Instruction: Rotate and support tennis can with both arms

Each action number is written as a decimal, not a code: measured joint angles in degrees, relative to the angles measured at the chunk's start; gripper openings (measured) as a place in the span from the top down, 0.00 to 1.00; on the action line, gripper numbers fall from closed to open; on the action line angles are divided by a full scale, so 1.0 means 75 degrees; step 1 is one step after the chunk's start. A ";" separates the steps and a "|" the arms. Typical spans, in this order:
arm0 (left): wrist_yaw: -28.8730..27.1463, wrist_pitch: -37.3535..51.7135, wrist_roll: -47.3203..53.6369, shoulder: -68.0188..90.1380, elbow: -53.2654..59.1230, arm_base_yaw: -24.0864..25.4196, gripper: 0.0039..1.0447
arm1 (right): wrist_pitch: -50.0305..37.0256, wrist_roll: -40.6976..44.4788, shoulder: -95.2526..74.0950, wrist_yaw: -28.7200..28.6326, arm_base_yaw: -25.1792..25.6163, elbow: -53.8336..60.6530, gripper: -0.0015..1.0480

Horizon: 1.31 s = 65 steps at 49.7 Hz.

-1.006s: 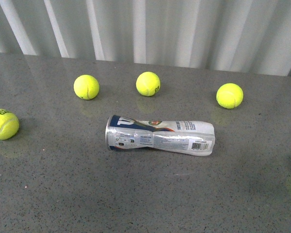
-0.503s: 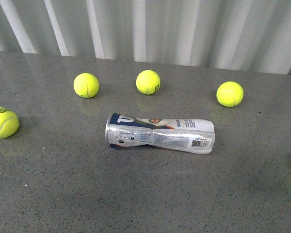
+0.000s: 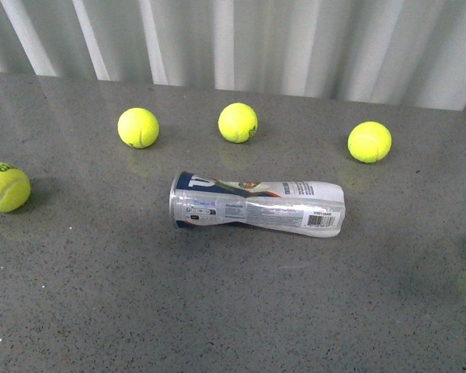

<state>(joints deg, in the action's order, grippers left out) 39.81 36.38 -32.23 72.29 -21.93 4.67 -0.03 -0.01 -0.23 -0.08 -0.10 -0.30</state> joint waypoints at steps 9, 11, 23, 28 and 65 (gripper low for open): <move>0.0679 0.0801 -0.0026 0.3381 -0.1451 -0.0309 0.06 | 0.0000 0.0000 0.0000 0.0000 0.0000 0.0000 0.07; 0.0845 0.0825 0.0082 0.3762 -0.1612 -0.0385 0.06 | 0.0000 0.0000 0.0000 0.0000 0.0000 0.0000 0.07; 0.1020 0.0796 0.0906 0.5126 -0.2291 -0.0976 0.06 | 0.0000 0.0000 0.0000 0.0000 0.0000 0.0000 0.07; 0.0868 0.0697 0.1221 0.5595 -0.2576 -0.1201 0.06 | 0.0000 0.0000 0.0000 0.0000 0.0000 0.0000 0.07; 0.0423 0.0947 0.1105 0.7297 -0.4030 -0.2530 0.07 | 0.0000 0.0000 0.0000 0.0000 0.0000 0.0000 0.07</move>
<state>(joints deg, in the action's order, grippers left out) 42.98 43.48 -23.94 127.02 -52.16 -14.31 -0.03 -0.01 -0.23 -0.08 -0.10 -0.30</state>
